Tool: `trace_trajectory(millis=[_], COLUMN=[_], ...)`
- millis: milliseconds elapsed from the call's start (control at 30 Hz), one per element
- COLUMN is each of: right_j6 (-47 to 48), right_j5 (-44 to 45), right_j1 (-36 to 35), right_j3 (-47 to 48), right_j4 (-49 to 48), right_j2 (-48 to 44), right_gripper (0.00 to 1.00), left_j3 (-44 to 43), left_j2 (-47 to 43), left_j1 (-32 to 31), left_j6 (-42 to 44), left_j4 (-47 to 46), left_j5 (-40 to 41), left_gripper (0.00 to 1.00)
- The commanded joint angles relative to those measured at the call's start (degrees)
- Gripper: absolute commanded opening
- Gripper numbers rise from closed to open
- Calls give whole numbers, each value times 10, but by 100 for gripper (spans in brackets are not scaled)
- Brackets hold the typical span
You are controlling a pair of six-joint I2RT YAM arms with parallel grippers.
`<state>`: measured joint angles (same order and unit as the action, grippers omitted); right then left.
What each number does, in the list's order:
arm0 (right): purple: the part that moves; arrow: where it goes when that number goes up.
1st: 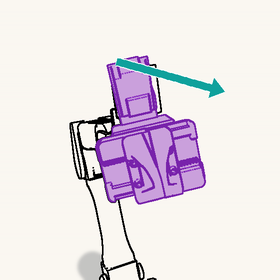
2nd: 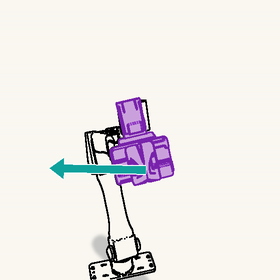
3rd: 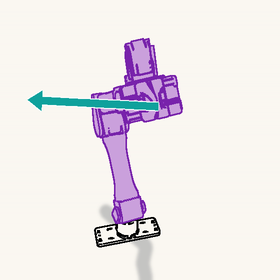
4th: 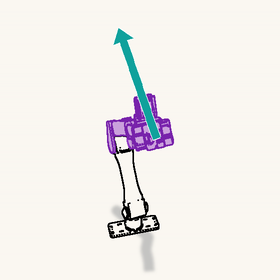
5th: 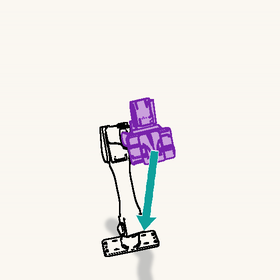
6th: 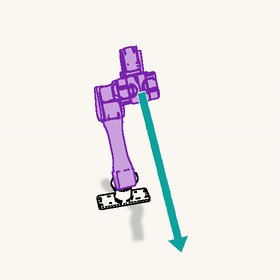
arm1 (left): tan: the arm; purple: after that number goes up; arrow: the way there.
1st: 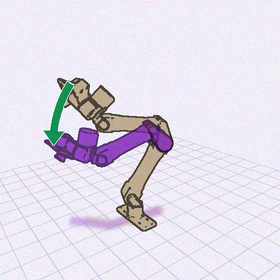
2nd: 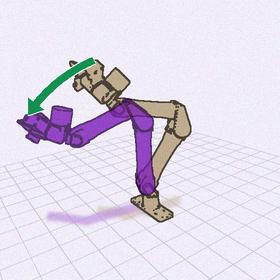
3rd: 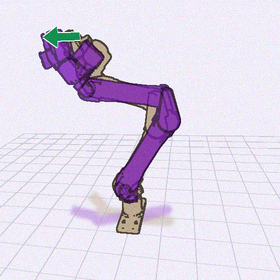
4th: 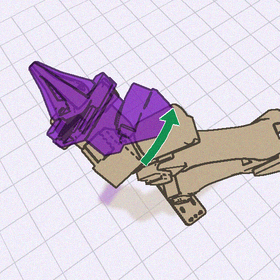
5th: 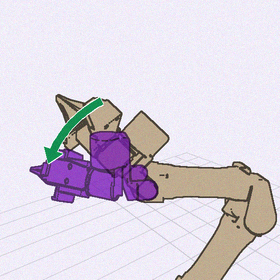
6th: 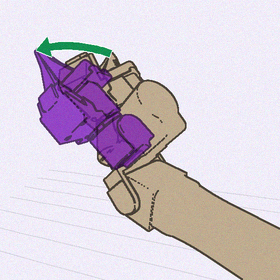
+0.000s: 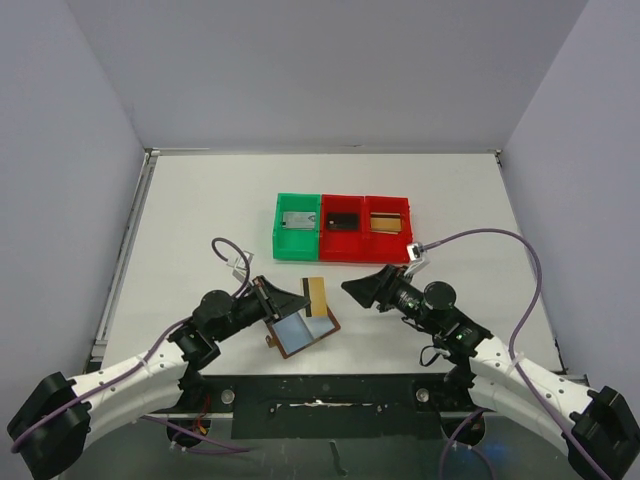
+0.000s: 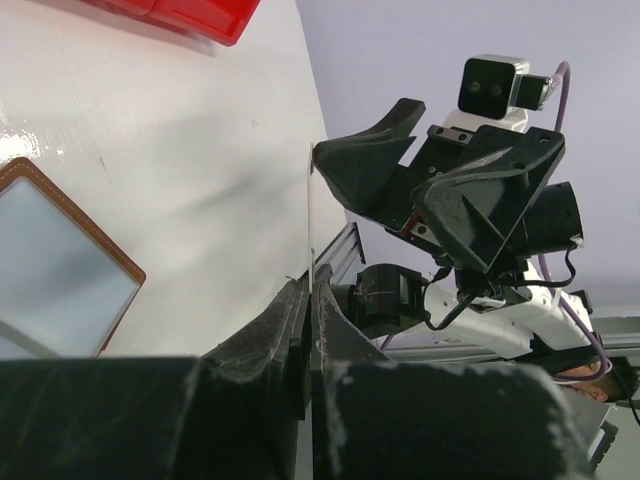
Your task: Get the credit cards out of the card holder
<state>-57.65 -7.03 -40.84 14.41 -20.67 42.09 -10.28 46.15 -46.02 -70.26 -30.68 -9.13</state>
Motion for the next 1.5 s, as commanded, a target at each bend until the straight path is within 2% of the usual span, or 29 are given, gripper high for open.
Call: trace_trajectory(millis=[0,433,667,833,1067,1267,1467], right_j6=[24,2,-51,-57,-72,-90,-89], right_j5=[-14,-129,-176,-208,-233,-265,-309], right_j1=[8,11,12,12,15,27,31], right_j3=[26,72,44,51,48,41,52], right_j4=[-45,-98,-224,-254,-284,-321,-332], right_j2=[8,101,157,185,205,215,228], right_gripper=[74,73,61,49,43,33,29], left_j3=[-23,-12,-13,-12,-11,-15,-18], left_j2=[7,5,16,20,14,7,10], left_j1=[2,3,3,4,4,4,4], left_j6=[-4,-10,-12,-13,-16,-15,-16], left_j4=[-62,-108,-117,-123,-125,-117,-127], left_j5=[-11,-25,-30,-33,-35,-37,-44], left_gripper=[0,0,0,0,0,0,0])
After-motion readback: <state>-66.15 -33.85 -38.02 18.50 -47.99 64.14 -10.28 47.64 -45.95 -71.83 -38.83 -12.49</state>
